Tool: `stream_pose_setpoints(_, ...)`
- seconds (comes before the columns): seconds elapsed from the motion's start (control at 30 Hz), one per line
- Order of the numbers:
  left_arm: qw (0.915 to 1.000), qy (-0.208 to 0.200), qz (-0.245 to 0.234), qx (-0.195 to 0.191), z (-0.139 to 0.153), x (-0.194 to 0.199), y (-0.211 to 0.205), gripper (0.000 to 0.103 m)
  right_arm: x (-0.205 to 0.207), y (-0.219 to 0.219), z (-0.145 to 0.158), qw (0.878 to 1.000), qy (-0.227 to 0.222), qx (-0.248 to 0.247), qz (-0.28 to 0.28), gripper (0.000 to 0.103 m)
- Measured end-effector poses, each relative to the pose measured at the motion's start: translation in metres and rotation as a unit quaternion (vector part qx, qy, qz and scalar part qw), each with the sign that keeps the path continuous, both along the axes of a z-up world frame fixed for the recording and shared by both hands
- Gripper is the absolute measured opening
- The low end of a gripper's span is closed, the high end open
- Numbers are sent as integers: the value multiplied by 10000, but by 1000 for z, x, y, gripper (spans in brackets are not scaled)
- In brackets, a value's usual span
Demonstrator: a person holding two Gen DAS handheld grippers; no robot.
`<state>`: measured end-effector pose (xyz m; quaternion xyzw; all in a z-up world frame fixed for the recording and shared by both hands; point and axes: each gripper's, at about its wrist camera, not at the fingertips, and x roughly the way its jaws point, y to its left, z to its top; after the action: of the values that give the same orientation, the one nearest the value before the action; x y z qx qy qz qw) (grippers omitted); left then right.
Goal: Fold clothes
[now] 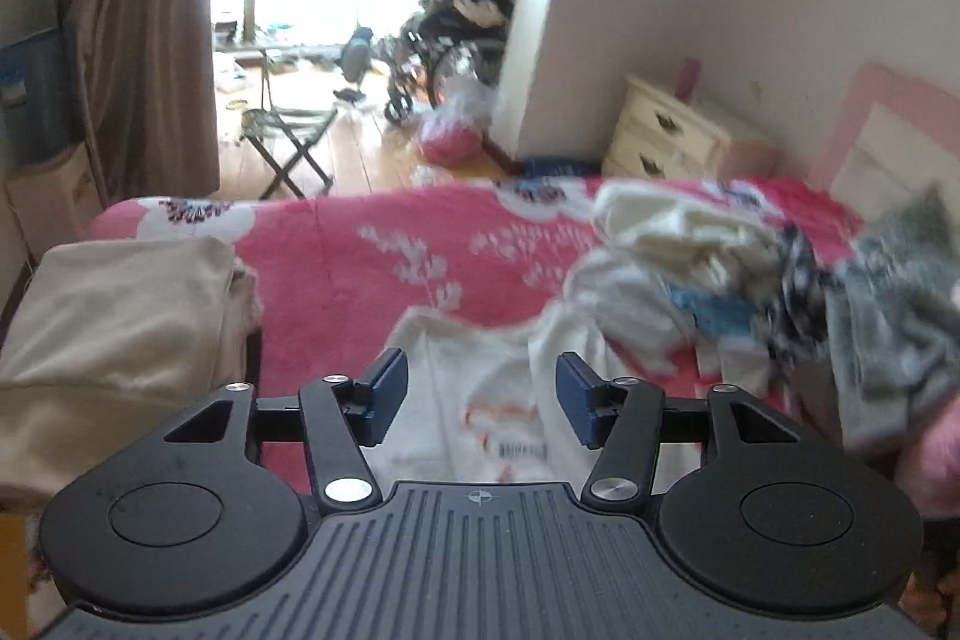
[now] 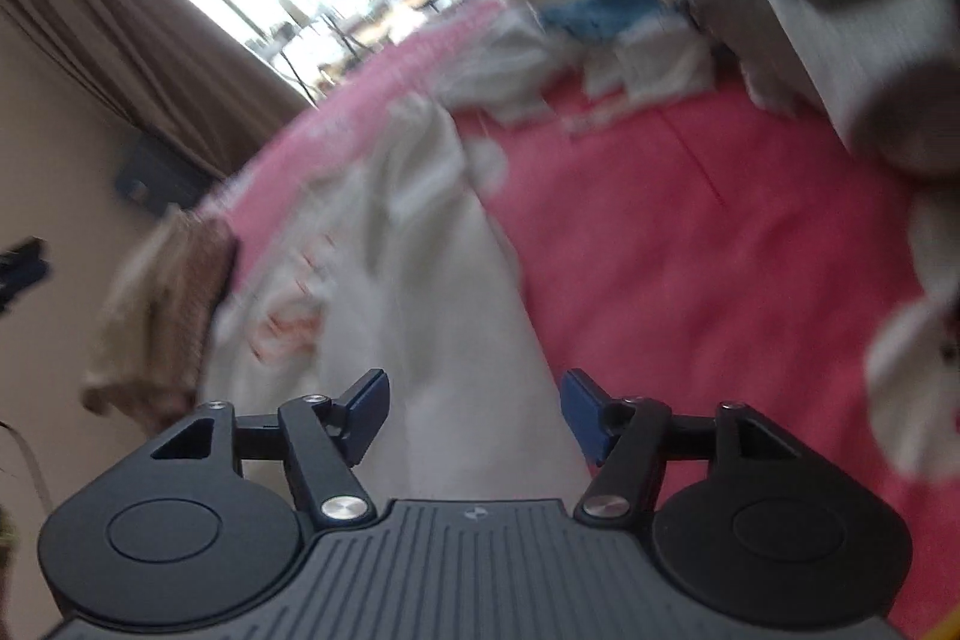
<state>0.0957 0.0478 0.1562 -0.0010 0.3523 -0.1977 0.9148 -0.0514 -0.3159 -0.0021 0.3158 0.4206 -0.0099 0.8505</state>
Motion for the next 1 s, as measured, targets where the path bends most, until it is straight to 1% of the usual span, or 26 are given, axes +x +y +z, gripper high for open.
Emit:
stream_pose_setpoints(0.1,9991,273,-245,205,-20,-20,1,60,-12,8,-14,9997,248,9,-77,70)
stream_pose_setpoints(0.2,9963,711,-407,259,-59,-35,-5,60,-21,18,-26,9987,501,19,-106,70)
stream_pose_setpoints(0.3,9906,1177,-657,253,-102,-51,-21,60,-34,33,-32,9980,627,-39,-118,71)
stream_pose_setpoints(0.4,9861,1309,-957,359,-134,-70,-44,60,-47,46,-37,9968,774,-116,-168,72)
stream_pose_setpoints(0.5,9842,1166,-1265,419,-142,-79,-66,60,-56,59,-43,9949,836,-506,-263,69)
stream_pose_setpoints(0.53,9834,1107,-1367,436,-144,-81,-73,60,-58,62,-43,9945,804,-613,-281,65)
stream_pose_setpoints(0.57,9825,1048,-1469,453,-146,-84,-80,60,-59,63,-42,9940,793,-684,-320,57)
stream_pose_setpoints(0.6,9815,989,-1571,470,-148,-86,-87,60,-60,62,-40,9940,768,-694,-362,54)
stream_pose_setpoints(0.67,9790,879,-1770,501,-151,-91,-100,60,-62,57,-37,9950,689,-545,-477,28)
stream_pose_setpoints(0.7,9778,828,-1855,522,-153,-94,-104,60,-63,55,-35,9953,648,-471,-543,25)
stream_pose_setpoints(0.73,9764,774,-1934,568,-155,-96,-110,60,-64,53,-32,9955,589,-443,-601,18)
stream_pose_setpoints(0.77,9755,753,-1977,600,-157,-97,-113,60,-66,51,-28,9956,530,-415,-658,8)
stream_pose_setpoints(0.8,9750,752,-1997,615,-159,-98,-115,60,-67,49,-25,9954,484,-424,-710,6)
stream_pose_setpoints(0.9,9735,748,-2056,661,-164,-100,-122,60,-66,43,-16,9933,401,-697,-827,4)
stream_pose_setpoints(1.0,9720,744,-2116,707,-169,-102,-128,60,-60,32,7,9902,117,-1059,-901,4)
